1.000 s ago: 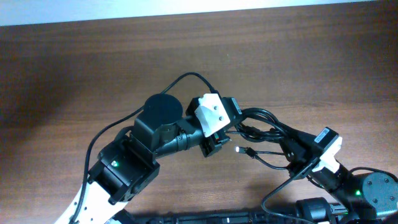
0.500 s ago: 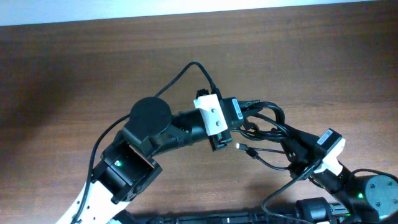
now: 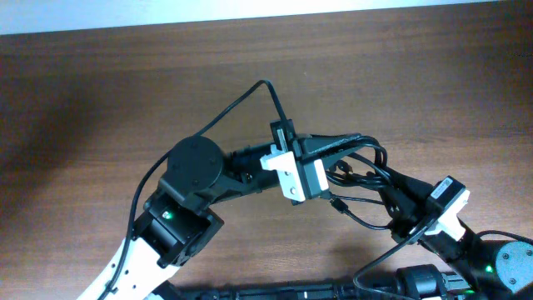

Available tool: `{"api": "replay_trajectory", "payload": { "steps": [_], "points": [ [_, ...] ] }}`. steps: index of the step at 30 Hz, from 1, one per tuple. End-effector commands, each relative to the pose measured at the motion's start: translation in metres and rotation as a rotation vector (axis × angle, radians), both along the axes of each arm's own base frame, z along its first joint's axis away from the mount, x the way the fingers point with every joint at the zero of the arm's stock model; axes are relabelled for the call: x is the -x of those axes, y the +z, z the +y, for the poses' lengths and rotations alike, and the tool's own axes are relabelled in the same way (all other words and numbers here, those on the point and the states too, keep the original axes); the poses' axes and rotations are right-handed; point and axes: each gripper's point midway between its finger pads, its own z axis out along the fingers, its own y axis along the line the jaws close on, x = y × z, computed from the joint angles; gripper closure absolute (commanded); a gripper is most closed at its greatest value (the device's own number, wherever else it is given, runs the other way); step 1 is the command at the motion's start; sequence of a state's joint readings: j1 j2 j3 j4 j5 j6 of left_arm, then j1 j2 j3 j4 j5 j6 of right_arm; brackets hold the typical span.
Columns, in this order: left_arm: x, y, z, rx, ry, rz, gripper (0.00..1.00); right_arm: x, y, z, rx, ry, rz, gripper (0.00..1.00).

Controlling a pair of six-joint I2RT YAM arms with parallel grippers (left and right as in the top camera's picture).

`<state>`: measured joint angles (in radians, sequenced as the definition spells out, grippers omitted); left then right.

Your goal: Untangle cables

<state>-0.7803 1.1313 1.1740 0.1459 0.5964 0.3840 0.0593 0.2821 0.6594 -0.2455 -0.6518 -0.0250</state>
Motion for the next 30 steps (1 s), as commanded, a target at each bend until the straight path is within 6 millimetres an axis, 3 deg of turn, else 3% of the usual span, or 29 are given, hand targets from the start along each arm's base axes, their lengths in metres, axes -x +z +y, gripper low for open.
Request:
{"api": "replay_trajectory", "payload": {
  "steps": [1, 8, 14, 15, 19, 23, 26, 28, 29, 30],
  "points": [
    [0.001, 0.062, 0.029, 0.147, 0.118, -0.162, 1.0, -0.004, -0.024, 0.002, 0.004, 0.017, 0.084, 0.96],
    [0.004, 0.074, 0.031, 0.191, 0.118, -0.203, 1.0, -0.004, -0.024, 0.002, 0.004, 0.016, 0.083, 0.96],
    [-0.005, 0.019, 0.021, 0.003, 0.103, 0.014, 1.0, -0.007, -0.026, -0.002, 0.002, -0.017, 0.091, 0.96],
    [0.001, 0.015, 0.023, -0.005, 0.075, 0.064, 1.0, -0.01, -0.029, -0.005, 0.002, -0.039, 0.109, 0.96],
    [0.033, 0.039, 0.047, 0.06, 0.028, 0.101, 1.0, -0.011, -0.043, -0.006, 0.067, -0.051, 0.122, 0.96],
    [0.052, 0.028, 0.052, 0.006, -0.034, 0.134, 1.0, -0.011, -0.044, -0.006, 0.067, -0.05, 0.125, 0.96],
    [0.043, 0.006, 0.043, -0.057, -0.033, 0.201, 0.95, -0.008, -0.043, -0.002, 0.068, -0.021, 0.122, 0.96],
    [0.041, 0.004, 0.041, -0.063, -0.032, 0.208, 0.91, -0.008, -0.043, -0.002, 0.067, -0.021, 0.12, 0.96],
    [0.04, 0.002, 0.04, -0.068, -0.032, 0.213, 0.8, -0.008, -0.043, -0.002, 0.067, -0.021, 0.12, 0.96],
    [0.038, -0.004, 0.038, -0.086, -0.03, 0.232, 0.6, -0.008, -0.043, -0.002, 0.067, -0.021, 0.119, 0.96]
  ]
}}
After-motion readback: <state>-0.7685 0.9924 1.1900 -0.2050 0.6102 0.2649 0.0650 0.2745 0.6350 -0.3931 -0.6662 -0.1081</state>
